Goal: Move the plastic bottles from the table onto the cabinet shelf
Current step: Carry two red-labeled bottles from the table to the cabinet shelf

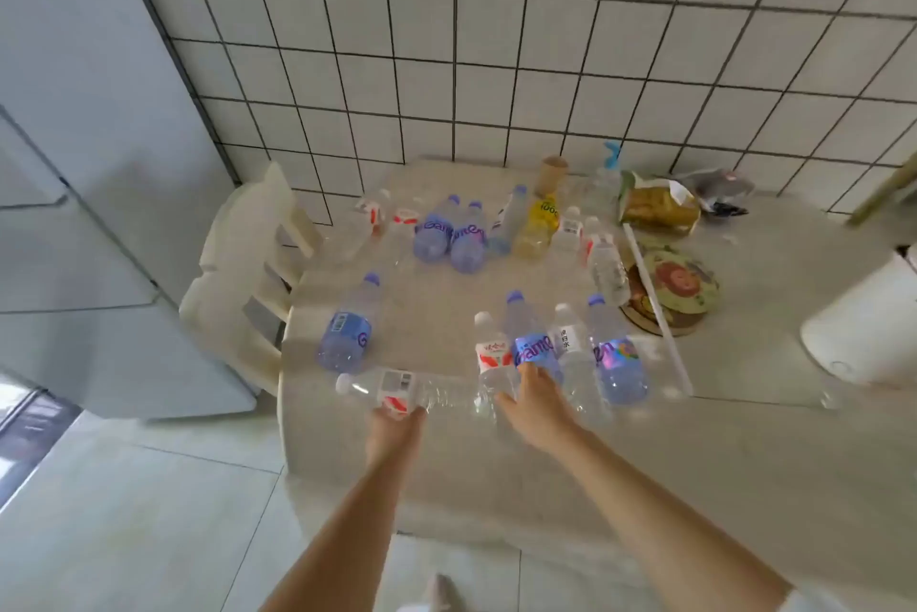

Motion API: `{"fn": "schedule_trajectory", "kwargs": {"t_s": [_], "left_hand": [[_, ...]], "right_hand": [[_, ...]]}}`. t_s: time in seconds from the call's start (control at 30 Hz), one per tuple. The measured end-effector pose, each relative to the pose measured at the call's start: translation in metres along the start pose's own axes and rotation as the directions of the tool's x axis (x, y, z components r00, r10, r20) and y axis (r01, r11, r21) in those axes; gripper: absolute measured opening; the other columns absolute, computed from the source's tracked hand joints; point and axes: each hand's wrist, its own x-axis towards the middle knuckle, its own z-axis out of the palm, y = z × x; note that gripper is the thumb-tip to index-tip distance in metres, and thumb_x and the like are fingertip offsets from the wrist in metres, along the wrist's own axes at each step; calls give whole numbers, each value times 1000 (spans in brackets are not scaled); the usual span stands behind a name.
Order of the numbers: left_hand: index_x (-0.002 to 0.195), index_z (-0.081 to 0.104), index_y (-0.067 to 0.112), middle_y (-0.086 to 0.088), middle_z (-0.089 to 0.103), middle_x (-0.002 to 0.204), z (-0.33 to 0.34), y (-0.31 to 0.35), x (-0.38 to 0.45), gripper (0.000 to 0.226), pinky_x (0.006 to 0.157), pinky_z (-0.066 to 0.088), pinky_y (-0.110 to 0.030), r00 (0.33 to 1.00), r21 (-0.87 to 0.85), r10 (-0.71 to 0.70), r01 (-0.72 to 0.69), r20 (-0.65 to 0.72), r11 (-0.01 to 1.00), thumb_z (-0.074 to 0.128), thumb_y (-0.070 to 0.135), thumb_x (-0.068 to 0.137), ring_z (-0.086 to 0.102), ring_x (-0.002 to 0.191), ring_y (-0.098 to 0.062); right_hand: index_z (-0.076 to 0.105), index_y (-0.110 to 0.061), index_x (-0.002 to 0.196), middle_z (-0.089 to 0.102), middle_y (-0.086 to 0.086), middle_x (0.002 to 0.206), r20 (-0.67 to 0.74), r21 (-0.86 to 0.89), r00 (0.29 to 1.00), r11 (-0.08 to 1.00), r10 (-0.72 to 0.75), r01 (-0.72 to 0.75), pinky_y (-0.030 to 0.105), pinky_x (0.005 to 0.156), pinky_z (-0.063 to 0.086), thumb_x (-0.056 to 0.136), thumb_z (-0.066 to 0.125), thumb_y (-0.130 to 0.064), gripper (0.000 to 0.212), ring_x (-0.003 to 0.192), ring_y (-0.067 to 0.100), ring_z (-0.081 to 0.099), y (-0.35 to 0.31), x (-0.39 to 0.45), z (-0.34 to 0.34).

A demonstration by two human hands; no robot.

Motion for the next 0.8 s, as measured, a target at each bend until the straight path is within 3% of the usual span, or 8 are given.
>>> {"fn": "schedule_trajectory", "kwargs": {"t_s": [0.07,0.13,0.3,0.33,0.43,0.57,0.67,0.8], "left_hand": [[107,50,6,-19,62,91,4,11,15,51,66,57,-38,998,-136,-63,58,-32,989,67,41,73,66,76,-34],[125,42,1,-11,53,93,9,24,25,64,63,54,-33,984,-270,-172,152,-53,951,69,39,81,62,76,-31],[149,1,5,-19,42,136,47,11,95,141,96,50,-50,919,-372,-369,298,-136,879,75,63,45,58,112,-40],[150,-3,3,-21,36,143,45,23,81,141,102,45,-50,905,-393,-401,321,-139,862,79,61,51,52,121,-41],[151,6,1,-23,23,154,39,56,42,113,115,26,-45,874,-388,-455,364,-173,847,76,46,76,31,140,-40],[149,13,-3,-24,26,152,44,61,48,103,115,24,-41,842,-449,-497,370,-208,813,75,40,79,30,140,-38],[141,22,1,-21,37,142,46,65,54,97,108,33,-41,778,-496,-576,408,-251,767,81,36,73,43,129,-37],[140,23,-3,-24,39,139,50,68,49,96,107,34,-44,753,-479,-580,404,-309,779,80,33,72,45,126,-39]], "right_hand": [[37,0,136,47,19,136,2,18,998,998,56,-56,36,99,39,95,54,-31,54,126,32,48,-10,21,10],[33,2,138,46,21,137,-1,27,994,993,112,-112,38,102,40,93,57,-32,60,127,33,47,-17,37,21],[23,1,144,37,20,143,21,-93,976,972,218,-215,36,106,37,92,53,-38,71,131,30,38,-23,60,46],[26,-1,144,38,20,141,9,-89,972,968,237,-235,36,103,40,93,51,-39,68,129,30,42,-25,61,46],[34,-5,142,40,18,135,-7,-56,956,955,292,-292,38,97,46,95,49,-36,59,121,33,52,-29,70,43],[40,-5,138,46,15,130,11,-83,949,946,317,-315,39,91,49,96,50,-37,54,115,32,58,-35,77,42],[41,2,135,48,17,130,12,-222,964,940,267,-257,35,89,51,98,46,-25,47,116,29,58,-34,83,44],[43,8,131,52,20,127,32,-303,980,936,197,-178,35,87,52,98,45,-13,39,116,30,56,-40,92,44]]}}
